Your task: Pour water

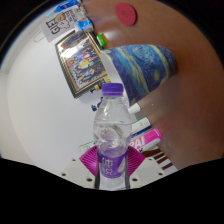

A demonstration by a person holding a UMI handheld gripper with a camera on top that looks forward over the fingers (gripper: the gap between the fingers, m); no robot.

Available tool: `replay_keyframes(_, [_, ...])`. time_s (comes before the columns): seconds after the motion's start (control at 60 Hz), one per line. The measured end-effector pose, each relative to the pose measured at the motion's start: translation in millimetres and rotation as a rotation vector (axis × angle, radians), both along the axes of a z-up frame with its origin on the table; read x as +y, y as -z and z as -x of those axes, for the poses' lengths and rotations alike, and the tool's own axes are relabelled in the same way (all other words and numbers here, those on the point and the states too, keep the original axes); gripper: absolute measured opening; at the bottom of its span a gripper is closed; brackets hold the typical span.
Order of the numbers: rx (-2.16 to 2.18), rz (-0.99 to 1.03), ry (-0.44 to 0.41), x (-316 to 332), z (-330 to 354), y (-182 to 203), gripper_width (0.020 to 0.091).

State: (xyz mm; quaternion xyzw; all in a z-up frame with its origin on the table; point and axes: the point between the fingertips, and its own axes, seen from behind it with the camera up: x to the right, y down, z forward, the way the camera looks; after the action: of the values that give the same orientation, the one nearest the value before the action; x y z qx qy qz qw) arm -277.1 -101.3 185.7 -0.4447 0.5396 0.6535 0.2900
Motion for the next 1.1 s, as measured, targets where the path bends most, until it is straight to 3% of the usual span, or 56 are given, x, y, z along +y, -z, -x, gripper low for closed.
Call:
replay_keyframes(0.183, [-0.040,-0.001,-0.034,-1,1,-4,0.0336])
replay_keyframes(0.4, [-0.113,-0.042,-0.079,-9,0,-40,0.0335])
replay_keyframes(0.55, [-0.472,-0.075,-0.112,-18,-22,-61,0.0336])
replay_keyframes(0.8, [-1.271,-0.186,-0.103,-12,-118,-98,0.0335])
replay_keyframes(0.933, [-1.643,-0.177,-0.090,0,-178,-80,0.0334])
replay_keyframes(1.1, [-1.931,-0.178,-0.111,10,-236,-21,0.0335])
